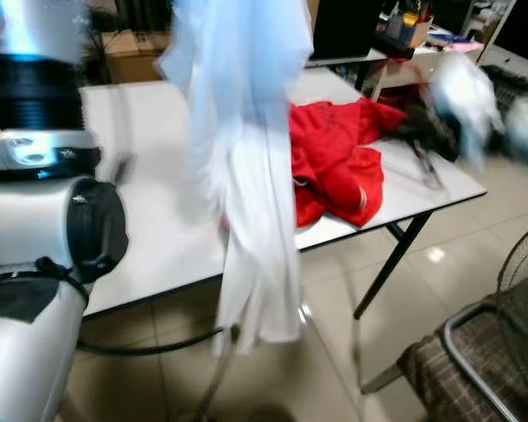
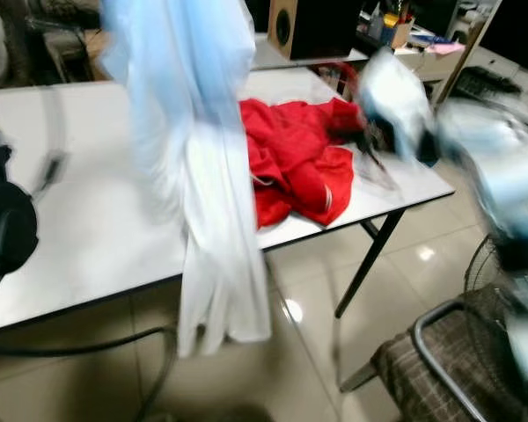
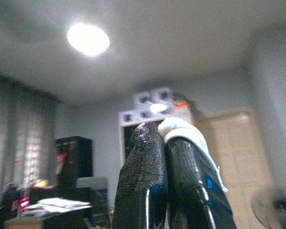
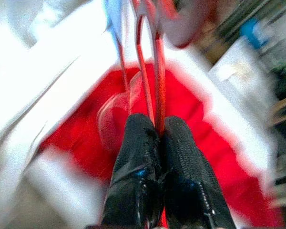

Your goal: Hang hanger

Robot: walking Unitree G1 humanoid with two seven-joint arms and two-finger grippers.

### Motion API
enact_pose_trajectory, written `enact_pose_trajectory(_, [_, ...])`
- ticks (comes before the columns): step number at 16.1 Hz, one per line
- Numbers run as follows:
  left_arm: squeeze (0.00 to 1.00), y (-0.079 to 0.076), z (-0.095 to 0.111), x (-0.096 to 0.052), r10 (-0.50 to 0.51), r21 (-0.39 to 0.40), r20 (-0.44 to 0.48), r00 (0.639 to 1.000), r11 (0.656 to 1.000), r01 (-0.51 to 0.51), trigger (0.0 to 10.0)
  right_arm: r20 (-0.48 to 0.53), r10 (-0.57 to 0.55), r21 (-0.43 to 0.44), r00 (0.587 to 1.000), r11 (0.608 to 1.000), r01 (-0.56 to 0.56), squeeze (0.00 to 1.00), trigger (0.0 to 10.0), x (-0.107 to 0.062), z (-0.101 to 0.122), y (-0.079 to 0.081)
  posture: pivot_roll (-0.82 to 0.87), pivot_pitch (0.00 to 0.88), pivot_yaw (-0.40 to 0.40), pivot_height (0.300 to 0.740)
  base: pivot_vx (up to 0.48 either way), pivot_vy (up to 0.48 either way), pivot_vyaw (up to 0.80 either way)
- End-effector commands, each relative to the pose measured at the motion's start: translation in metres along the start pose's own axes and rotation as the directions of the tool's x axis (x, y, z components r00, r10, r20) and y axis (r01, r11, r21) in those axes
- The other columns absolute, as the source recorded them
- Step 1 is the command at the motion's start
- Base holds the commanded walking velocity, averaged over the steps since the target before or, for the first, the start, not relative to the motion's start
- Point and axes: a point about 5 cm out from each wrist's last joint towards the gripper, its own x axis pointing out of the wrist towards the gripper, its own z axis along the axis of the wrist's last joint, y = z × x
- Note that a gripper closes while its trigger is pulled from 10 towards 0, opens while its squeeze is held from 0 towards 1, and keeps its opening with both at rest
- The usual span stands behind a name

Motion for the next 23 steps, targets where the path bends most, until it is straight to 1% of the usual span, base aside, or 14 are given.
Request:
enact_pose_trajectory(1, [0.0,-0.009,-0.001,0.005,-0.04,-0.015,-0.003,0.999,0.999,0.04,10.0,0.025,-0.137,0.026,0.99,0.99,0.137,0.0,10.0,-0.002,0.003,-0.025,-0.01,0.0,-0.087,0.74,0.386,0.0,0.0])
enact_pose_trajectory(3, [0.0,-0.01,-0.003,0.003,-0.039,-0.017,-0.016,0.999,0.999,0.039,10.0,0.03,-0.311,0.018,0.95,0.95,0.311,0.0,10.0,-0.001,0.014,-0.052,0.0,0.0,-0.095,0.74,0.386,0.0,0.0])
enact_pose_trajectory(5, [0.0,-0.012,-0.005,0.0,-0.035,-0.035,-0.016,0.999,0.999,0.035,10.0,-0.021,-0.579,-0.205,0.815,0.8,0.563,0.0,10.0,-0.015,0.024,-0.083,-0.01,0.0,-0.089,0.74,0.388,0.0,0.0])
enact_pose_trajectory(6, [0.0,-0.012,-0.007,-0.001,-0.025,-0.045,-0.012,1.0,0.999,0.024,10.0,0.078,-0.723,-0.34,0.687,0.628,0.7,0.0,10.0,-0.033,0.048,-0.101,-0.01,0.0,-0.084,0.74,0.386,0.0,0.0])
enact_pose_trajectory(8, [0.0,-0.01,-0.006,-0.004,0.017,-0.051,0.02,1.0,0.999,-0.016,10.0,0.263,-0.787,-0.404,0.558,0.435,0.805,0.0,10.0,-0.055,0.084,-0.115,-0.01,0.0,-0.079,0.74,0.386,0.0,0.0])
enact_pose_trajectory(9, [0.0,-0.009,-0.005,-0.005,0.028,-0.061,0.034,0.999,0.998,-0.026,10.0,0.299,-0.785,-0.439,0.543,0.393,0.808,0.0,10.0,-0.058,0.091,-0.116,-0.01,0.0,-0.079,0.74,0.386,0.0,0.0])
enact_pose_trajectory(12, [0.0,0.009,-0.015,-0.021,0.182,0.013,0.031,0.983,0.983,-0.182,10.0,0.387,-0.674,-0.489,0.629,0.428,0.76,0.0,10.0,-0.045,0.076,-0.1,-0.02,0.0,-0.069,0.74,0.39,0.0,0.0])
enact_pose_trajectory(13, [0.0,0.01,-0.028,-0.029,0.205,0.039,-0.02,0.979,0.978,-0.204,10.0,0.37,-0.642,-0.481,0.671,0.486,0.73,0.0,10.0,-0.037,0.064,-0.093,-0.02,0.0,-0.065,0.74,0.394,0.0,0.0])
enact_pose_trajectory(14, [0.0,0.009,-0.06,-0.043,0.233,0.102,-0.146,0.961,0.97,-0.22,10.0,0.277,-0.596,-0.476,0.754,0.597,0.646,0.0,10.0,-0.022,0.039,-0.083,-0.02,0.0,-0.065,0.74,0.39,0.0,0.0])
enact_pose_trajectory(16, [0.0,-0.005,-0.127,-0.079,0.256,0.217,-0.415,0.873,0.96,-0.178,10.0,0.126,-0.484,-0.426,0.866,0.762,0.487,0.0,10.0,-0.003,-0.01,-0.058,-0.02,0.0,-0.064,0.74,0.358,0.0,0.0])
enact_pose_trajectory(17, [0.0,-0.01,-0.141,-0.089,0.25,0.23,-0.473,0.845,0.961,-0.155,10.0,0.102,-0.46,-0.413,0.882,0.787,0.458,0.0,10.0,-0.001,-0.019,-0.054,-0.02,0.0,-0.064,0.74,0.304,0.0,0.0])
enact_pose_trajectory(18, [0.0,-0.021,-0.164,-0.111,0.225,0.218,-0.566,0.793,0.969,-0.119,10.0,0.041,-0.369,-0.346,0.928,0.866,0.36,0.0,10.0,0.0,-0.041,-0.04,-0.02,0.0,-0.06,0.74,0.0,0.0,0.0])
enact_pose_trajectory(21, [0.0,-0.044,-0.195,-0.165,0.134,0.127,-0.78,0.612,0.99,-0.056,10.0,-0.046,-0.084,-0.167,0.995,0.983,0.075,0.0,10.0,-0.018,-0.076,-0.007,-0.03,0.0,-0.049,0.74,0.0,0.0,0.0])
enact_pose_trajectory(23, [1.0,-0.039,-0.192,-0.174,0.133,0.104,-0.82,0.557,0.991,-0.084,10.0,-0.087,0.102,-0.103,0.991,0.988,-0.111,0.0,10.0,-0.033,-0.081,0.017,-0.03,0.0,-0.049,0.74,0.0,0.0,0.0])
